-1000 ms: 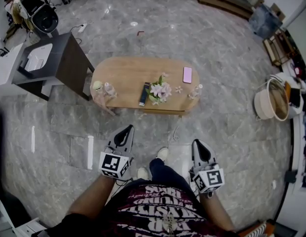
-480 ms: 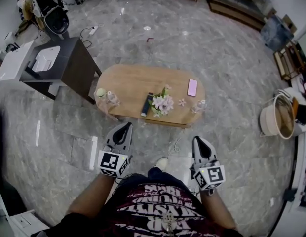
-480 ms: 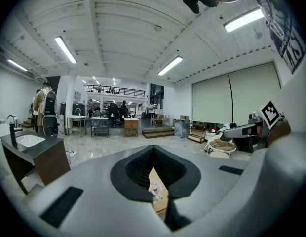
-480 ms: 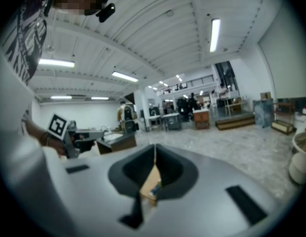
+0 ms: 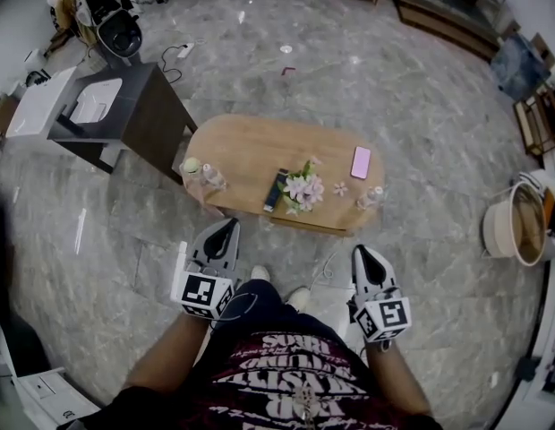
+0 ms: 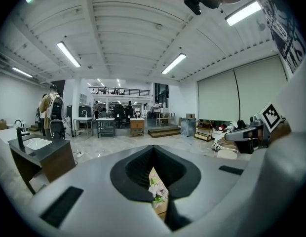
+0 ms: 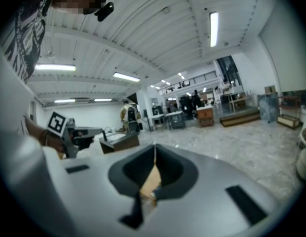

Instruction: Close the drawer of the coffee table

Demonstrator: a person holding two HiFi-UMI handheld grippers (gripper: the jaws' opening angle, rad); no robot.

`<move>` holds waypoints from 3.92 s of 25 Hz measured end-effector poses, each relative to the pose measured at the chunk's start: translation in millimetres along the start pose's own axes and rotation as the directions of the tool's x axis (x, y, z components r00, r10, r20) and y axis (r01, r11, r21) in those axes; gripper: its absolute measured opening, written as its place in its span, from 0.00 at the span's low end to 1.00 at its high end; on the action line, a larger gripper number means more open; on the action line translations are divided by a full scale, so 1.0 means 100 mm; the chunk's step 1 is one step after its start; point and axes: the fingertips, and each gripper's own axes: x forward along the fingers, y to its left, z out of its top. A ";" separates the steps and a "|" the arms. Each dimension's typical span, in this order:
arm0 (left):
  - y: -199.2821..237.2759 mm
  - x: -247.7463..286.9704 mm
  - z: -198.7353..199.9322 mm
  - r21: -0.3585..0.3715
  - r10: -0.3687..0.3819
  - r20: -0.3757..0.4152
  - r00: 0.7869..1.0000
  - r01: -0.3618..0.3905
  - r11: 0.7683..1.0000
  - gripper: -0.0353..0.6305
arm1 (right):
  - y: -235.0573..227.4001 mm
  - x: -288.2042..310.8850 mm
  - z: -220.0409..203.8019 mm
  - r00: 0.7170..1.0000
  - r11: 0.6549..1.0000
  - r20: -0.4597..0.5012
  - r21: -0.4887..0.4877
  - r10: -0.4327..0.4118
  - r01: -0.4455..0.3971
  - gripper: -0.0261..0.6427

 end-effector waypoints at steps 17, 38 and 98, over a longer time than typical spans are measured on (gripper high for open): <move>0.22 0.64 -0.34 -0.041 -0.033 -0.064 0.997 0.031 0.999 0.09 | -0.31 0.57 -0.23 0.996 0.999 -0.079 0.025 -0.038 0.040 0.09; 0.89 1.98 -1.19 -0.135 -0.154 -0.225 0.962 0.125 0.983 0.09 | -0.69 2.02 -0.79 0.962 0.991 -0.254 0.057 -0.101 0.120 0.09; 0.23 2.03 -6.13 0.061 -0.135 -0.811 0.569 0.312 0.948 0.30 | -2.75 1.32 -5.37 0.499 0.777 -0.842 -0.450 -0.205 -0.440 0.39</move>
